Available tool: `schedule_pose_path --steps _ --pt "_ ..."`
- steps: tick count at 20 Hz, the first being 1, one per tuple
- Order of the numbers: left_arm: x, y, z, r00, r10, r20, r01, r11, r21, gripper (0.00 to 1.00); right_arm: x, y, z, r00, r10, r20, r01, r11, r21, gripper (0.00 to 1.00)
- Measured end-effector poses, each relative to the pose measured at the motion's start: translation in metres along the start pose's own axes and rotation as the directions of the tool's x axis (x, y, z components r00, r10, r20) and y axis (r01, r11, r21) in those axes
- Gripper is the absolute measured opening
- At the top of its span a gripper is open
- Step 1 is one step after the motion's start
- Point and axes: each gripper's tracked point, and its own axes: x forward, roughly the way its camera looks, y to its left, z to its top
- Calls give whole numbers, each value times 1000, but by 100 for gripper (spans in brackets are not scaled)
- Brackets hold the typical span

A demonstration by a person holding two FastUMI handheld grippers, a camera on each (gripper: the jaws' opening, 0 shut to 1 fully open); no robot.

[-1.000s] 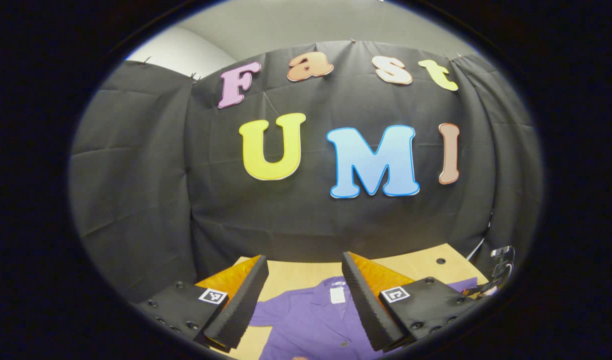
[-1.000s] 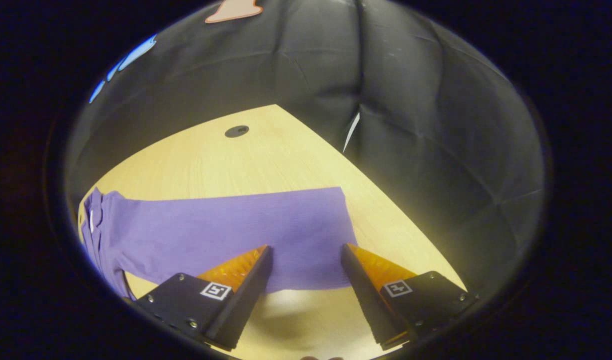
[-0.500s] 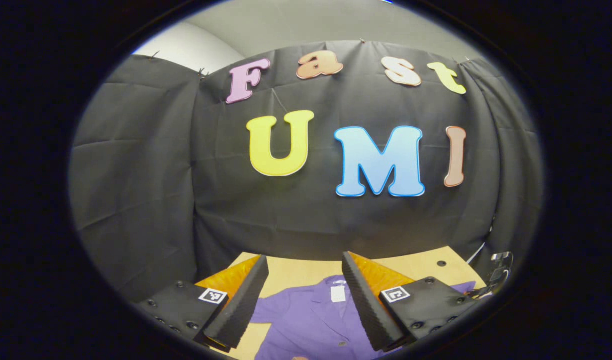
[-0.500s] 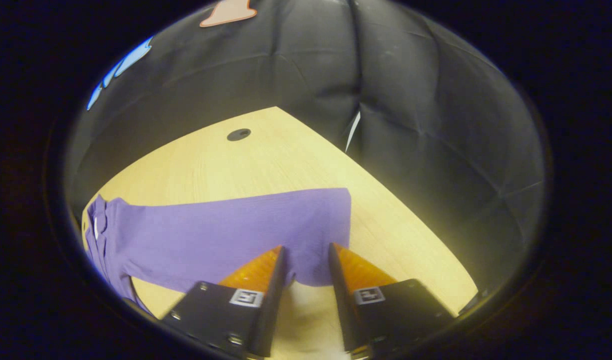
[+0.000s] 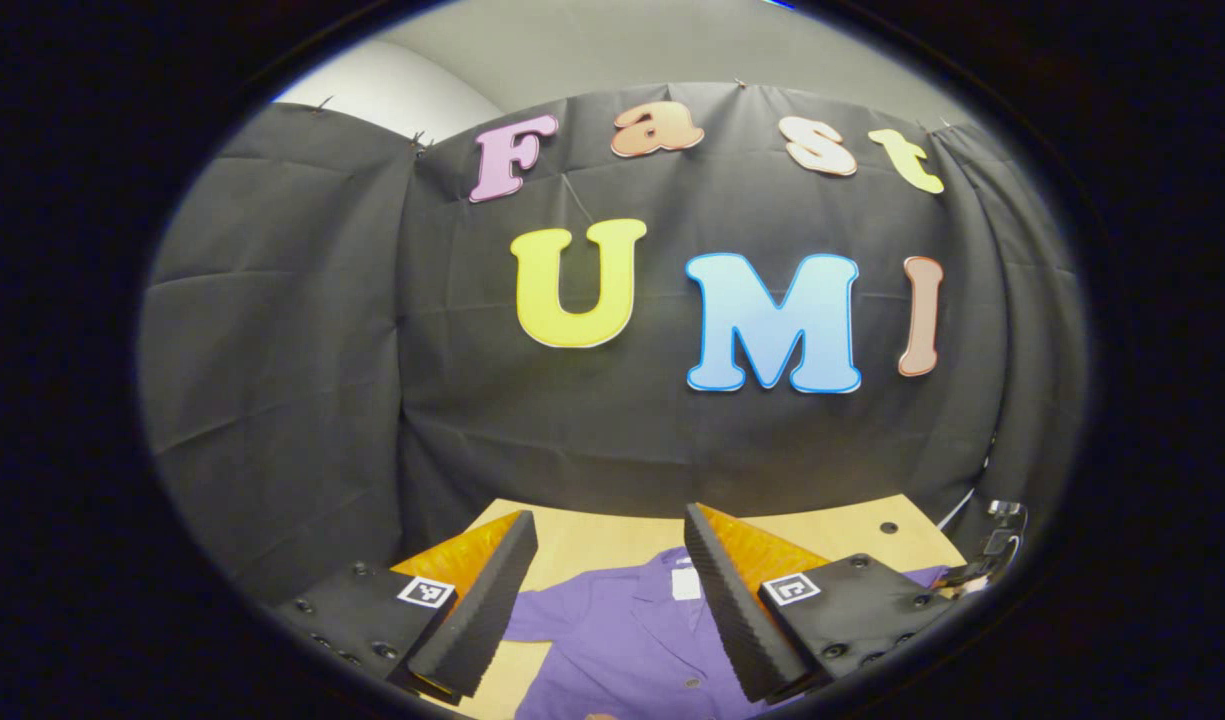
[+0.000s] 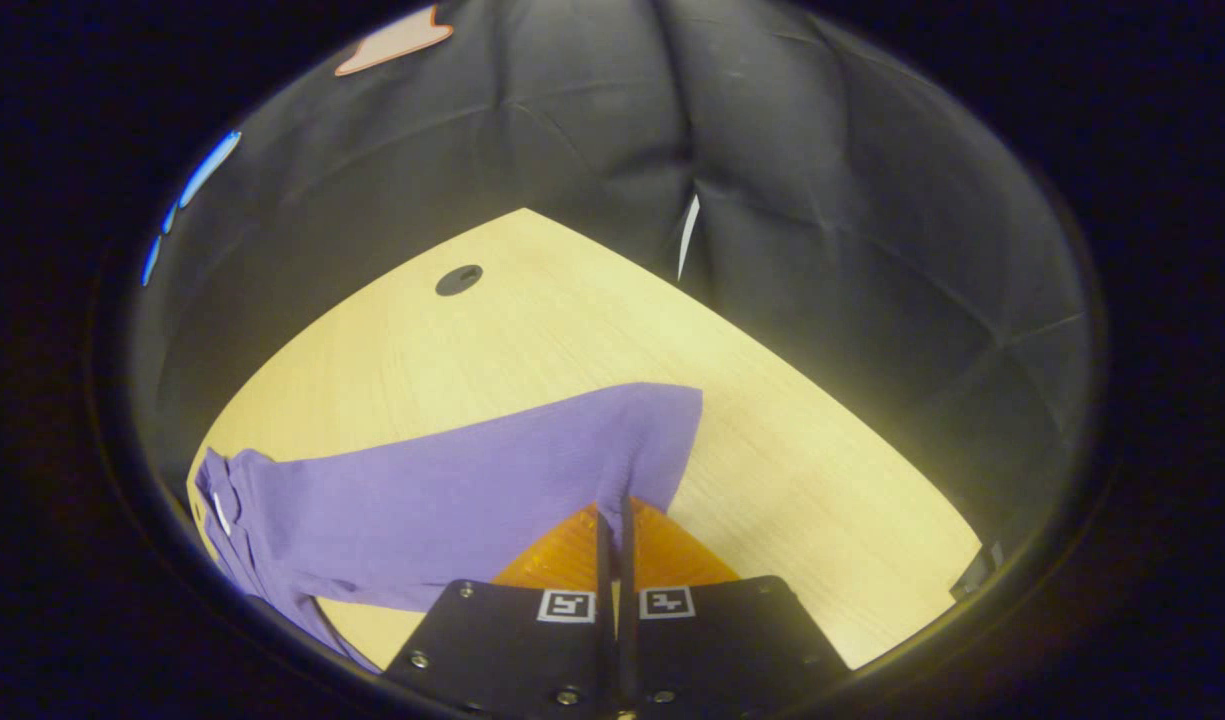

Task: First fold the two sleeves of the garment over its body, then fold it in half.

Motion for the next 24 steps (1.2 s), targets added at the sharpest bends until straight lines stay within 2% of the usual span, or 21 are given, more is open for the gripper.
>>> schedule_pose_path --steps 5,10,13,17,24 --pt "-5 18 -1 1000 7 2 -7 1000 -9 94 -27 64 17 991 115 62 -114 993 -16 1" --pt "-13 43 -2 1000 16 7 -16 1000 -9 94 -65 173 17 955 282 97 -268 954 -133 1" --pt "-19 68 -3 999 36 9 -36 999 -12 94 -98 252 -3 916 394 74 -371 902 -221 1" --pt "-30 113 -6 996 90 10 -90 996 -15 93 -137 356 -50 856 516 8 -486 811 -327 1" --pt "-47 205 -26 975 220 -22 -220 975 0 94 -188 511 -138 758 639 -131 -620 643 -450 2"
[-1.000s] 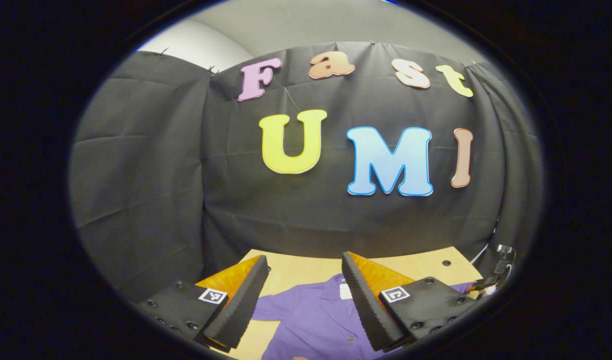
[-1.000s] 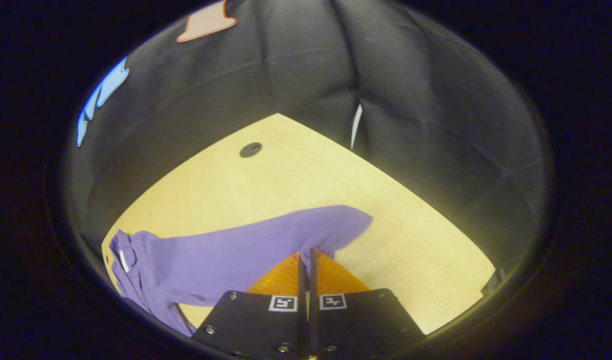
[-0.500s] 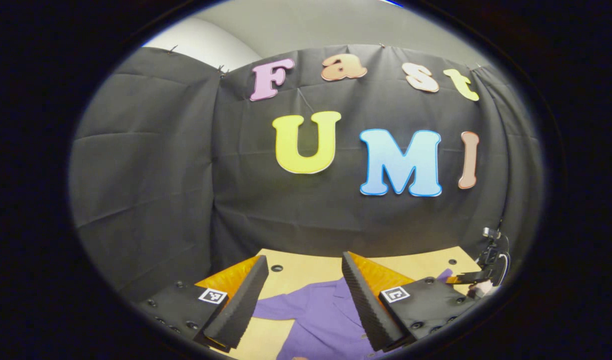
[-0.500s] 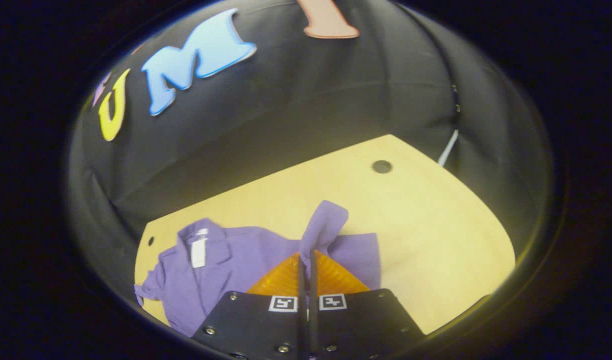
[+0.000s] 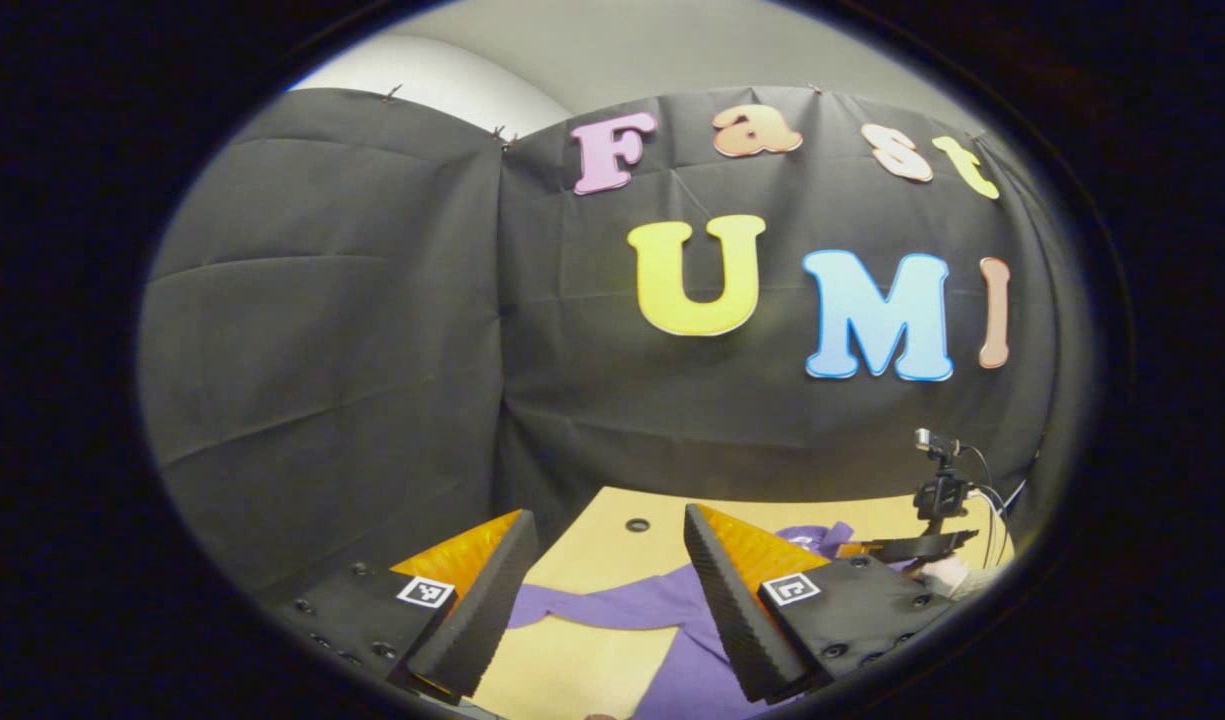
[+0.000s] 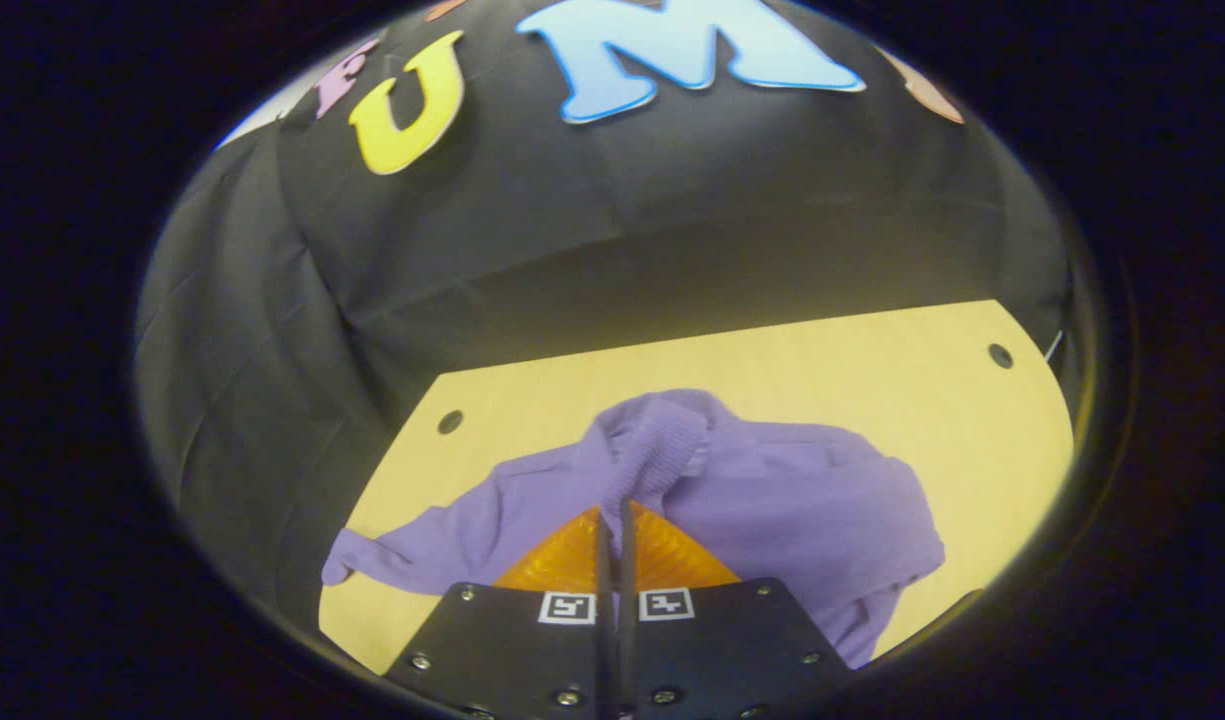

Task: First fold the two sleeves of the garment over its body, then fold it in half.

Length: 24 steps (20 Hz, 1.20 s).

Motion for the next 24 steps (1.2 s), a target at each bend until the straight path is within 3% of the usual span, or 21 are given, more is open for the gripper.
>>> schedule_pose_path --steps 6,11,14,18,24 --pt "8 73 -24 994 99 -43 -99 995 -5 93 56 102 -41 991 85 -105 -96 990 -103 2" --pt "36 113 -70 990 104 -91 -105 995 -2 94 99 119 -85 978 51 -205 -83 985 -152 3" --pt "62 125 -103 989 74 -130 -79 996 -28 94 90 126 -104 963 77 -258 -113 985 -128 22" --pt "105 152 -152 977 65 -202 -76 996 -49 94 76 134 -118 958 75 -277 -118 983 -142 76" --pt "178 181 -235 941 40 -335 -64 996 -62 94 43 140 -119 963 74 -259 -110 986 -128 76"
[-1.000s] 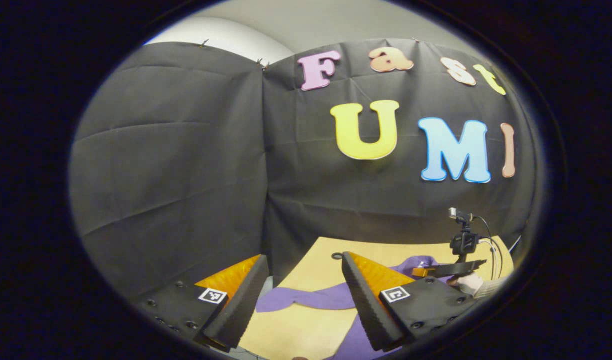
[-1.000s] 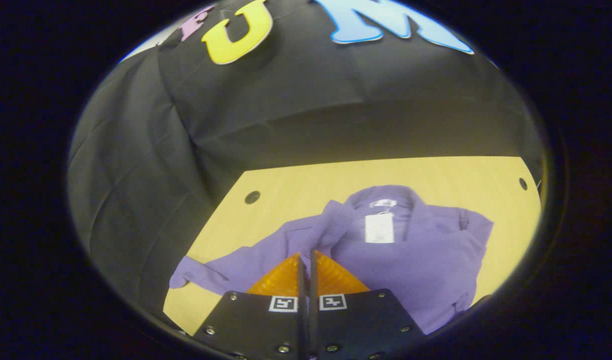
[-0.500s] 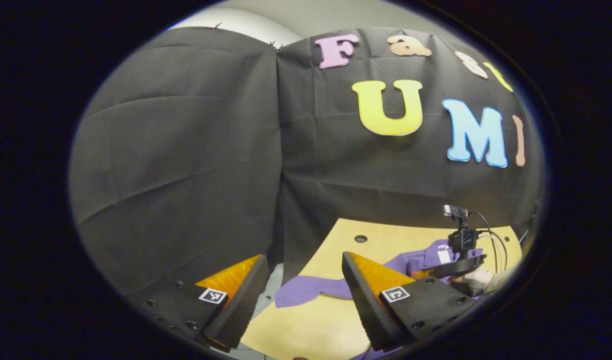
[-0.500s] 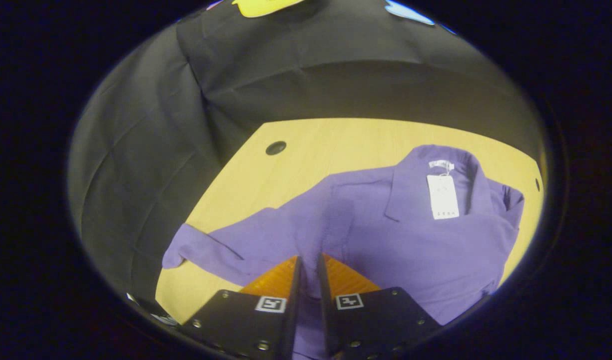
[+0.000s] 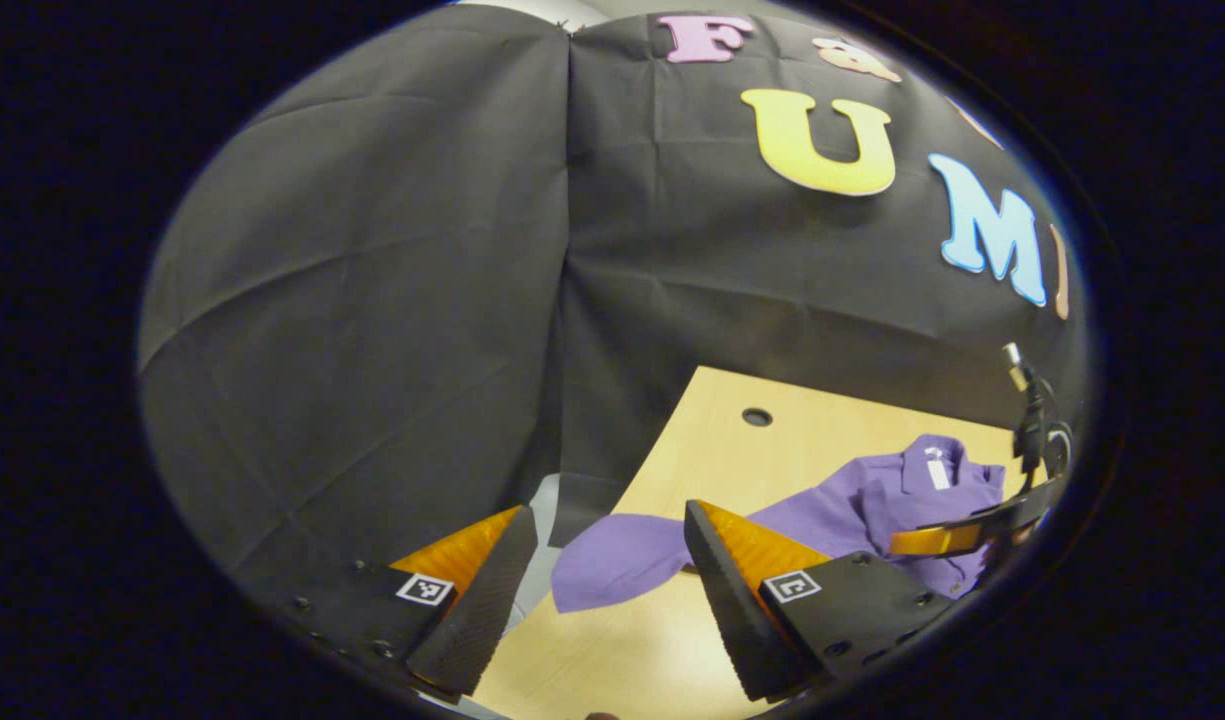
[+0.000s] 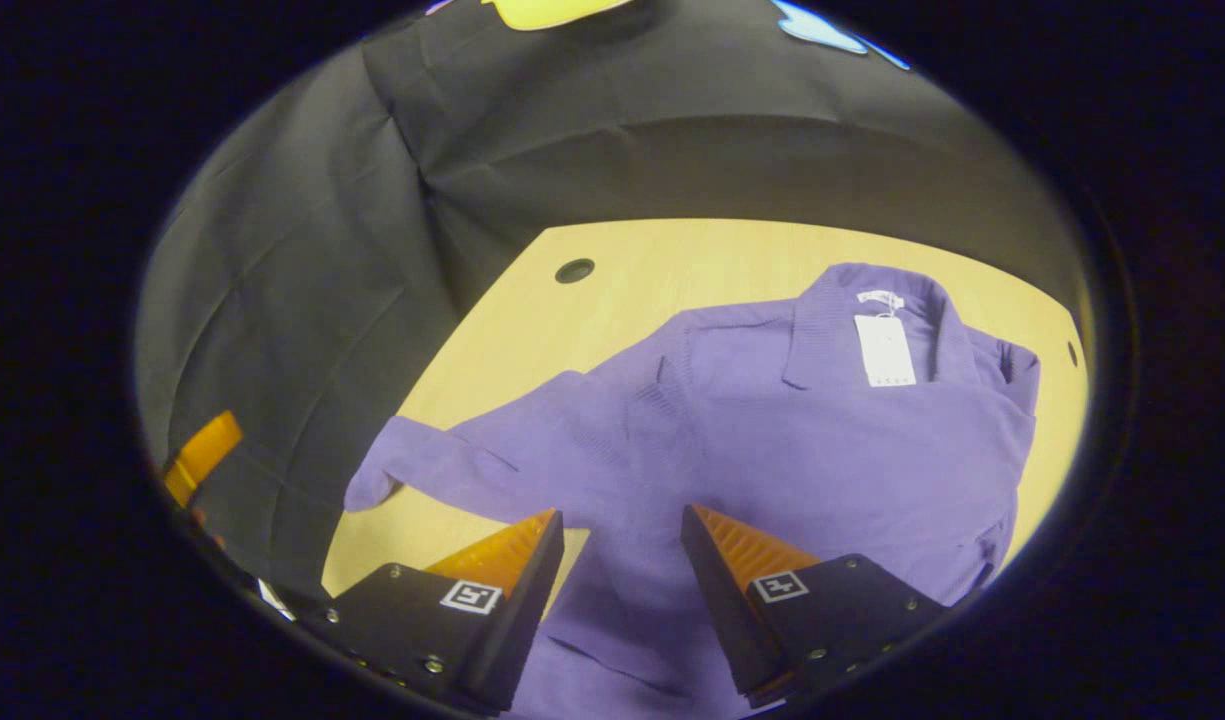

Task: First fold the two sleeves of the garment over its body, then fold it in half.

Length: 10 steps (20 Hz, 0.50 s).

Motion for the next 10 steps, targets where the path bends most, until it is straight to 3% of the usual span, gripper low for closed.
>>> schedule_pose_path --steps 5,10 --pt "59 -3 -57 991 -18 -132 21 1000 16 100 -39 -2 16 997 -15 70 12 999 34 76" --pt "93 -7 -98 976 -23 -215 25 1000 8 95 -70 -18 26 992 -51 117 45 998 54 76"
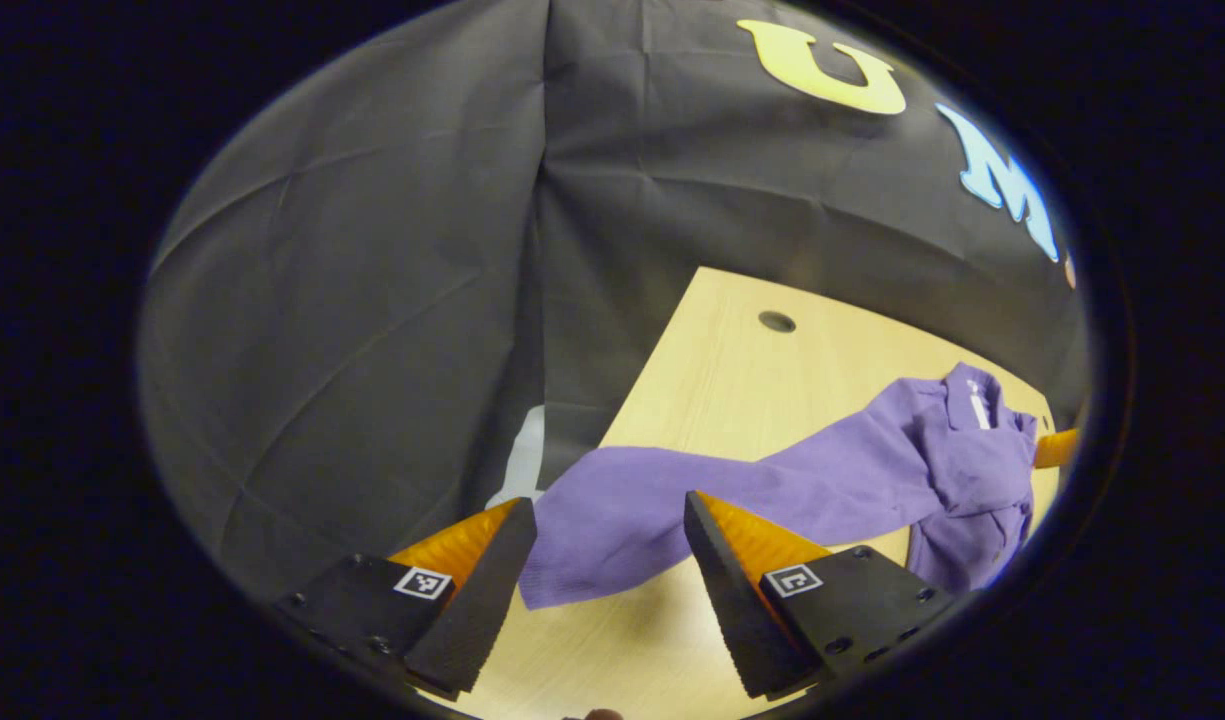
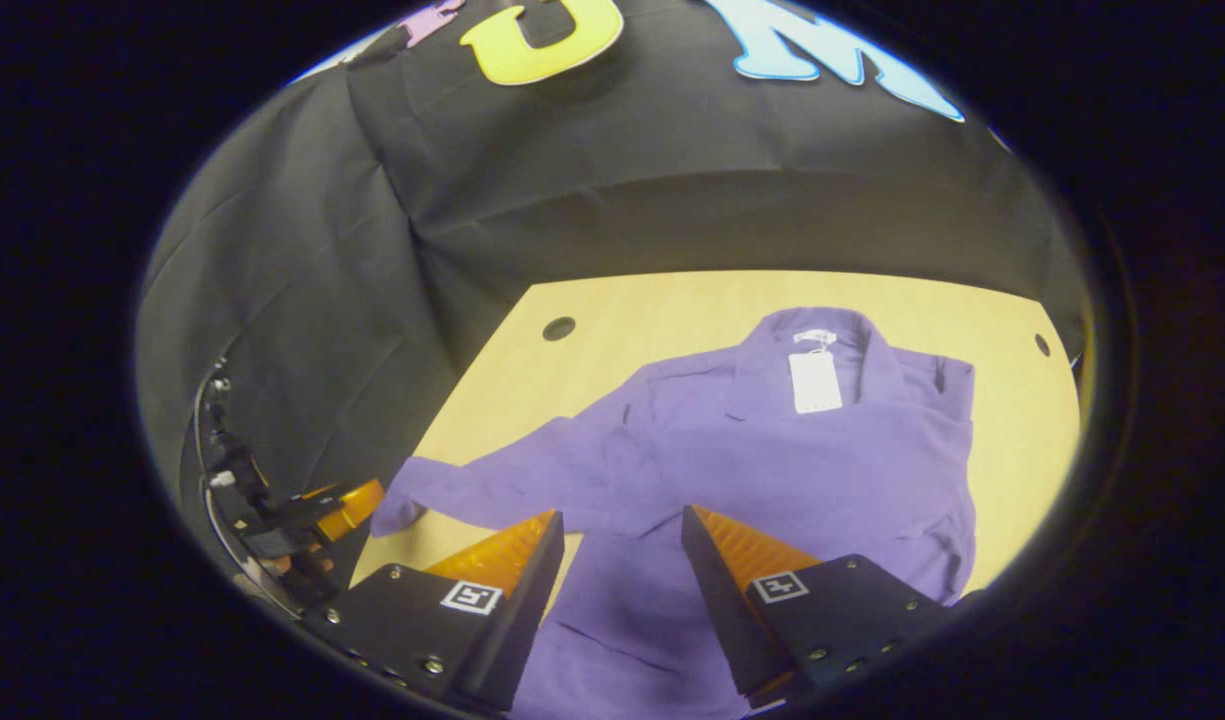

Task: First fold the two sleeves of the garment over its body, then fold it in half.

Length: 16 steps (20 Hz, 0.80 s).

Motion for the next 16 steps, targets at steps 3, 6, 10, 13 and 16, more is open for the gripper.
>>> schedule_pose_path --steps 3,6,10,13,16 --pt "17 4 -17 999 10 -40 -11 1000 -10 95 -11 -17 1 1000 -31 6 31 999 22 75" --pt "30 7 -42 995 23 -98 -26 999 -29 95 -16 -34 -4 998 -60 -3 60 997 56 76" --pt "33 8 -56 994 51 -97 -52 999 -10 98 -19 -49 -9 996 -86 -12 87 992 89 76" --pt "34 10 -54 998 53 -43 -54 998 -29 99 -21 -53 -14 996 -91 -18 93 991 96 76" --pt "30 18 -49 998 61 2 -60 998 -33 72 -22 -52 -18 996 -89 -29 91 991 96 76"
